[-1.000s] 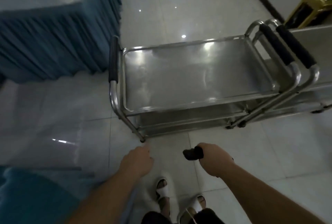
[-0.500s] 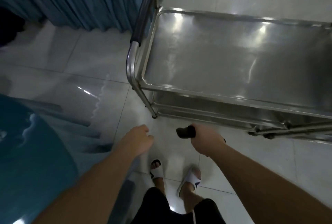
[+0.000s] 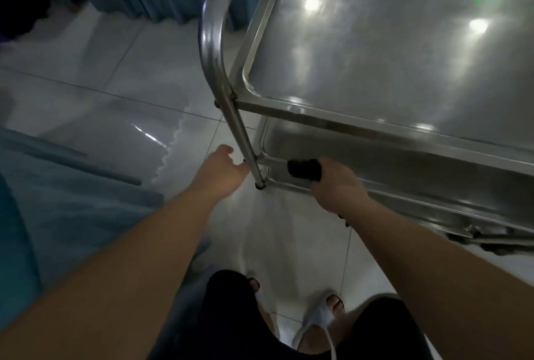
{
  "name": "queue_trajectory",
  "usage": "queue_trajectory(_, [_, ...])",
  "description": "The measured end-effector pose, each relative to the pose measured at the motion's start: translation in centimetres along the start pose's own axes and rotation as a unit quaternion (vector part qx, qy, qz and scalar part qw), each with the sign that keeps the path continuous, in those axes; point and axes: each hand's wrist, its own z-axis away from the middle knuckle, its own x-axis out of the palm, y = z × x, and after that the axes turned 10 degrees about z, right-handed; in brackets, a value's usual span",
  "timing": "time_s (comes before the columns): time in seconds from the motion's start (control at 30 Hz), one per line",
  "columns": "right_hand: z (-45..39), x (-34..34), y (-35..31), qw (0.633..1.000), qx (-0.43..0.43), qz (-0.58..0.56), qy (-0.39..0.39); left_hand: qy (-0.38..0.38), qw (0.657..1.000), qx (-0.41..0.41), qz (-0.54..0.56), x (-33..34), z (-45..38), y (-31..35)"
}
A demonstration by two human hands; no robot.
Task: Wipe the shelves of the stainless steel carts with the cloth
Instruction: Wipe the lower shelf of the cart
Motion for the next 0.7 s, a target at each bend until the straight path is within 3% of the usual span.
queue_trajectory(0.17, [-6.5,3.6,-0.5,0.992,-0.033,-0.011,0.122,0.101,0.982,0.112,0.115,3.1,-5.9,-1.5])
queue_trajectory(0.3, [-11.0,5.5,-2.5,0.973,-0.036,0.013,0.229,0.163,0.921,0.189,0.297,5.2,-8.3,-1.8])
queue_trajectory(0.43, [-14.7,8.3,-3.9,0.953,-0.099,0.022,0.284,0.191,0.875,0.235,0.379,6.8,-10.0,-1.9])
queue_trajectory(0.5, [-16.5,10.0,-4.6,0.952,-0.148,0.038,0.264,0.183,0.866,0.256,0.388,6.9,-10.6,-1.9])
queue_trajectory(0.63, [-19.1,12.3,-5.2,0.969,-0.234,0.043,0.074,0.180,0.852,0.276,0.407,7.0,-11.5,-1.6])
queue_trajectory(0.7, [-19.1,13.0,-4.5,0.961,-0.259,0.053,0.082,0.194,0.848,0.279,0.408,7.5,-11.5,-1.4])
